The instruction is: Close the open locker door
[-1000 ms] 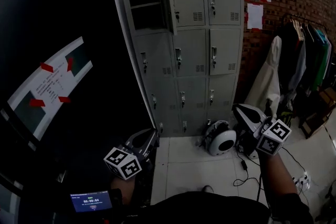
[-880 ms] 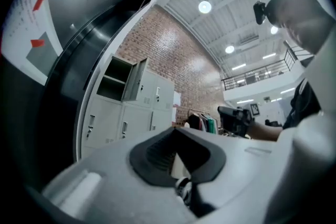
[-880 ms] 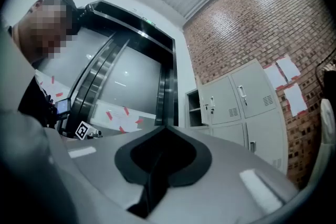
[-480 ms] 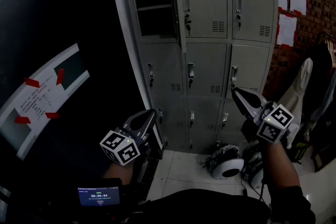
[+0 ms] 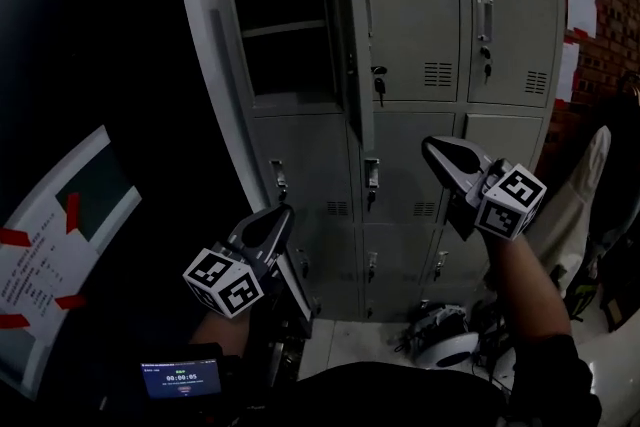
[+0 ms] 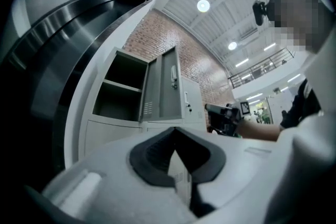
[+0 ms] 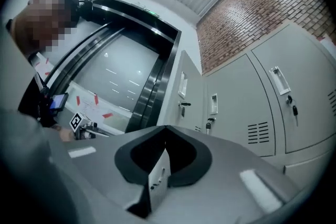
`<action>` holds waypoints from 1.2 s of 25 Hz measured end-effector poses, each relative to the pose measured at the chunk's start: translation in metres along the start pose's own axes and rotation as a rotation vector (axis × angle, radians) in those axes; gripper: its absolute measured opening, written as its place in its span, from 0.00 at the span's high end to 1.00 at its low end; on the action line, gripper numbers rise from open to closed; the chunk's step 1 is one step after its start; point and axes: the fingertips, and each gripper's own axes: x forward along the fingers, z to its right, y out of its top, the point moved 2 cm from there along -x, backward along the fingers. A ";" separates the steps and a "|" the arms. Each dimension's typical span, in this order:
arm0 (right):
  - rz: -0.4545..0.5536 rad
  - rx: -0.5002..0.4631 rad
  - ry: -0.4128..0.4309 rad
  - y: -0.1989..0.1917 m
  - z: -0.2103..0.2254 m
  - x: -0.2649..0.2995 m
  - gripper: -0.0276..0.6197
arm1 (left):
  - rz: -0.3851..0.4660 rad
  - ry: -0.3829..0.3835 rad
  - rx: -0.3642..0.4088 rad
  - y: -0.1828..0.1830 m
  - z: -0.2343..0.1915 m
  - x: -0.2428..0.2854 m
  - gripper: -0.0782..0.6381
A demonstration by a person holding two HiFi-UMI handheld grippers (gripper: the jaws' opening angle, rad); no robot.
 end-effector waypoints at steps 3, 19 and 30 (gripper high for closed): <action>0.001 -0.018 0.023 -0.009 0.032 0.037 0.96 | -0.003 -0.013 0.009 -0.004 -0.020 0.026 0.89; 0.084 -0.107 0.415 -0.015 0.028 0.146 0.96 | 0.058 0.179 0.035 -0.017 -0.058 0.064 0.89; 0.044 -0.155 0.383 -0.042 -0.009 0.242 0.96 | 0.076 0.147 0.041 -0.003 -0.120 0.028 0.89</action>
